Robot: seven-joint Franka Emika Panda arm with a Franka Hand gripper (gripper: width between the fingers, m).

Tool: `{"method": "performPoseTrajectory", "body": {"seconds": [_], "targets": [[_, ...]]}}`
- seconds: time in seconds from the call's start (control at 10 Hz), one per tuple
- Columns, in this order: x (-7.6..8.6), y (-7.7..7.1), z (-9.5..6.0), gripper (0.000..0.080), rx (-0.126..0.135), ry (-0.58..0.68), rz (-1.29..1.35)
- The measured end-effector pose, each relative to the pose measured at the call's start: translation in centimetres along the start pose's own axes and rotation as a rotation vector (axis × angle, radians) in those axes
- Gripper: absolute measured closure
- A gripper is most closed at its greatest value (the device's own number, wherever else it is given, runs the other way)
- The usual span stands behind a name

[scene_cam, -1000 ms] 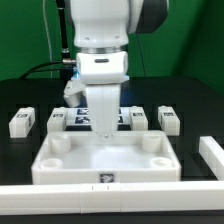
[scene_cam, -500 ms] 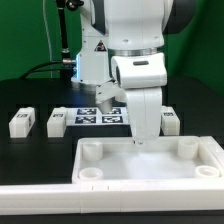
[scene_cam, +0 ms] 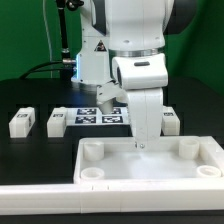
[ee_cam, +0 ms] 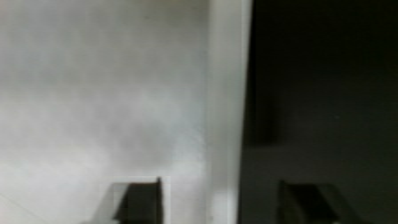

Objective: Assemble desk

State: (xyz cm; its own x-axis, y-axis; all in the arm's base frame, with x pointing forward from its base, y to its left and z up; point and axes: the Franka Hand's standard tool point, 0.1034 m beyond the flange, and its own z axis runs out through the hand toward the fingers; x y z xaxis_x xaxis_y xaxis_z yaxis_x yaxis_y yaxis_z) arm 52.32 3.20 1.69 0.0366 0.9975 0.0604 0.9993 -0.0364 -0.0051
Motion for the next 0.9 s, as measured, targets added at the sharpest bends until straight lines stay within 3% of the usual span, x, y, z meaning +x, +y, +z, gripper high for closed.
{"method": "performPoseTrajectory", "body": {"seconds": [0.1, 0.2, 0.7, 0.8, 0.9], "targets": [[0.0, 0.0, 0.0, 0.0316, 0.0, 0.0, 0.0], [0.0, 0.0, 0.0, 0.02, 0.0, 0.0, 0.001], [-0.1, 0.0, 0.0, 0.0151, 0.001, 0.0, 0.002], [0.0, 0.0, -0.4, 0.0151, 0.0, -0.002, 0.044], [0.4, 0.2, -1.8, 0.0151, -0.01, -0.008, 0.095]]}}
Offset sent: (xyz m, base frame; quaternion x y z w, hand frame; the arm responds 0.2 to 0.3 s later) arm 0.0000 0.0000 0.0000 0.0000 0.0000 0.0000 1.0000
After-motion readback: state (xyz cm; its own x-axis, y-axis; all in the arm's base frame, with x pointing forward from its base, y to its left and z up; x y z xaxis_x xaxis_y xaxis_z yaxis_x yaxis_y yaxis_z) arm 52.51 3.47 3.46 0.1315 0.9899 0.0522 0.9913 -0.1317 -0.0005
